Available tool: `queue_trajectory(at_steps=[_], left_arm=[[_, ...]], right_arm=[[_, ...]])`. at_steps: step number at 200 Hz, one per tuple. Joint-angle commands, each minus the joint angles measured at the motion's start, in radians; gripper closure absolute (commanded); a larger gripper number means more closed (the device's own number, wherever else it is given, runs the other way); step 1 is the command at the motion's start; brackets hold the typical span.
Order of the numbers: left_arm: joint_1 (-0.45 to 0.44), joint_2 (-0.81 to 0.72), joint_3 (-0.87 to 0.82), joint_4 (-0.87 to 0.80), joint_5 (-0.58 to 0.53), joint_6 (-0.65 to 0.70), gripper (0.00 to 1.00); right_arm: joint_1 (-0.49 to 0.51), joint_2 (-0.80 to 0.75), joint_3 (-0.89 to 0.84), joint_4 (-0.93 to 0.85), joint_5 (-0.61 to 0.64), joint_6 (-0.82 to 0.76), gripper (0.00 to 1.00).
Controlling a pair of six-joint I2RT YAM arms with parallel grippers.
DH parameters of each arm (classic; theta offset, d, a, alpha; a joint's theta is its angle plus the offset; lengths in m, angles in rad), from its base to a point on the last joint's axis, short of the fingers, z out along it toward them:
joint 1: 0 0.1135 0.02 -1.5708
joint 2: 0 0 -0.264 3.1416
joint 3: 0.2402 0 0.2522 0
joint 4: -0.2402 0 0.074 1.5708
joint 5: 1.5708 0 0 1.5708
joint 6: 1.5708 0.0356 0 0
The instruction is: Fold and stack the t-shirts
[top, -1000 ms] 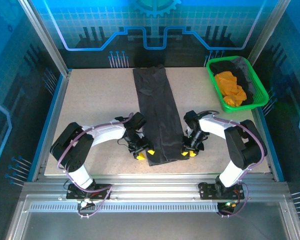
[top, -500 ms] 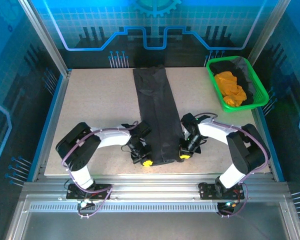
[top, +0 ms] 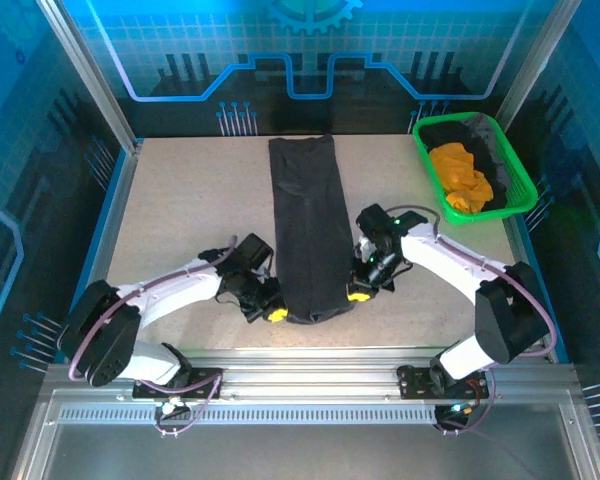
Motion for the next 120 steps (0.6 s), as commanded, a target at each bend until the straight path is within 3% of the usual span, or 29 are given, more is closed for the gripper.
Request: queue_trajectory(at_steps=[1, 68, 120], left_arm=[[0.086, -0.024, 0.112, 0.030, -0.043, -0.025, 1.00], [0.281, 0.284, 0.415, 0.175, -0.040, 0.031, 1.00], [0.360, 0.517, 0.615, 0.182, -0.015, 0.084, 1.00]], right_arm=[[-0.037, 0.045, 0.118, -0.051, -0.001, 0.036, 1.00], [-0.158, 0.386, 0.557, -0.027, 0.111, 0.034, 1.00], [-0.205, 0.660, 0.862, -0.043, 0.116, 0.038, 1.00]])
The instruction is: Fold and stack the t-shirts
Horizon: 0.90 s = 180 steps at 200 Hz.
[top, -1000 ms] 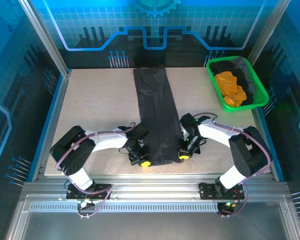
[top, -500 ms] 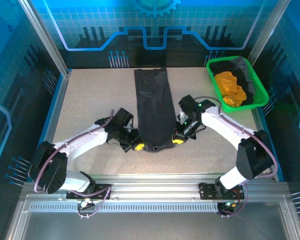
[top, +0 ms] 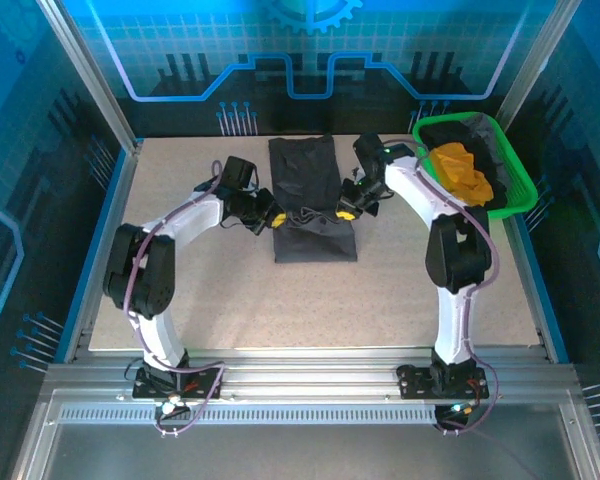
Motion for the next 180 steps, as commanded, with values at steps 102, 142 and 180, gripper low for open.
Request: queue_trajectory(at_steps=[102, 142, 180], left_arm=[[0.071, 0.248, 0.297, -0.075, -0.015, 0.109, 0.69], [0.070, 0.048, 0.138, -0.044, -0.109, 0.107, 0.40], [0.035, -0.141, -0.231, 0.117, -0.063, -0.105, 0.46]], right_arm=[[-0.086, 0.334, 0.401, -0.037, -0.121, -0.063, 0.49], [-0.155, 0.205, 0.325, -0.039, -0.081, -0.113, 0.32], [-0.150, -0.044, -0.078, 0.087, -0.072, -0.127, 0.33]])
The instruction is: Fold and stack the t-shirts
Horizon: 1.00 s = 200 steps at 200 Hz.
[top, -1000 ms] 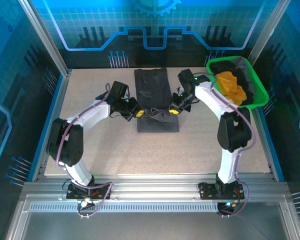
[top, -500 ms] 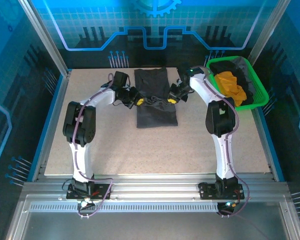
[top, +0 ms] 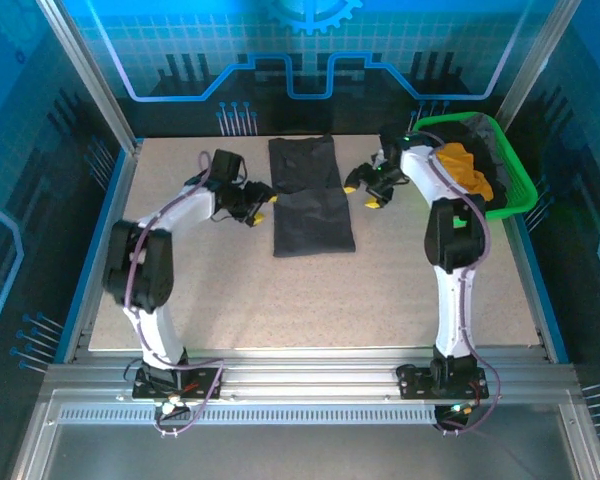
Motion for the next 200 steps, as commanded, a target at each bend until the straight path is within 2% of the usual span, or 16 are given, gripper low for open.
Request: queue_trajectory(at_steps=[1, 22, 51, 88, 117, 133, 158, 188, 200], left_arm=[[-0.030, -0.101, -0.204, 0.102, 0.017, -0.156, 0.46], [-0.086, -0.133, -0.349, 0.233, 0.029, -0.289, 0.46], [-0.141, -0.072, -0.406, 0.393, 0.029, -0.413, 0.44], [-0.148, 0.010, -0.371, 0.426, 0.001, -0.412, 0.46], [-0.141, 0.044, -0.368, 0.481, -0.016, -0.417, 0.54], [-0.137, 0.063, -0.364, 0.519, -0.014, -0.418, 0.61], [-0.131, 0.083, -0.355, 0.548, -0.006, -0.428, 0.77], [-0.122, 0.048, -0.348, 0.514, -0.013, -0.399, 0.99], [-0.114, 0.014, -0.354, 0.491, -0.018, -0.388, 1.00]], right_arm=[[0.018, -0.174, -0.198, 0.060, -0.006, -0.028, 0.33], [0.049, -0.273, -0.424, 0.154, -0.028, 0.008, 0.36], [0.063, -0.316, -0.611, 0.279, -0.087, 0.088, 0.36], [0.073, -0.247, -0.629, 0.300, -0.121, 0.127, 0.37], [0.085, -0.207, -0.623, 0.321, -0.139, 0.167, 0.39], [0.093, -0.181, -0.601, 0.337, -0.158, 0.194, 0.43], [0.103, -0.135, -0.552, 0.342, -0.163, 0.228, 0.58], [0.105, -0.131, -0.497, 0.330, -0.112, 0.250, 0.87], [0.105, -0.145, -0.478, 0.321, -0.096, 0.251, 0.99]])
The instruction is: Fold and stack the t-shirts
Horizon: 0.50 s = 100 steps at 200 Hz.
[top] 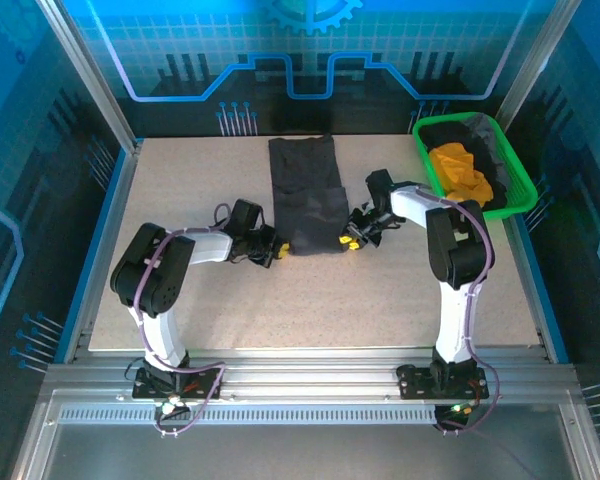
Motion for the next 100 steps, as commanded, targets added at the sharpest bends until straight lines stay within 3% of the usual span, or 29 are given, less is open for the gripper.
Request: queue_trajectory(at_steps=[1, 39, 70, 100], left_arm=[[0.021, -0.040, 0.022, 0.013, -0.043, 0.031, 1.00], [0.052, -0.224, 0.018, -0.070, -0.060, 0.078, 1.00], [0.048, -0.310, -0.012, -0.131, 0.026, 0.064, 1.00], [0.036, -0.411, -0.121, -0.237, 0.101, 0.048, 1.00]], right_arm=[[0.008, -0.010, 0.059, -0.009, 0.022, 0.022, 1.00], [0.015, -0.141, 0.099, -0.066, 0.067, 0.013, 1.00], [0.026, -0.230, 0.077, -0.123, 0.046, 0.011, 1.00], [0.062, -0.305, -0.058, -0.137, 0.013, 0.007, 1.00]])
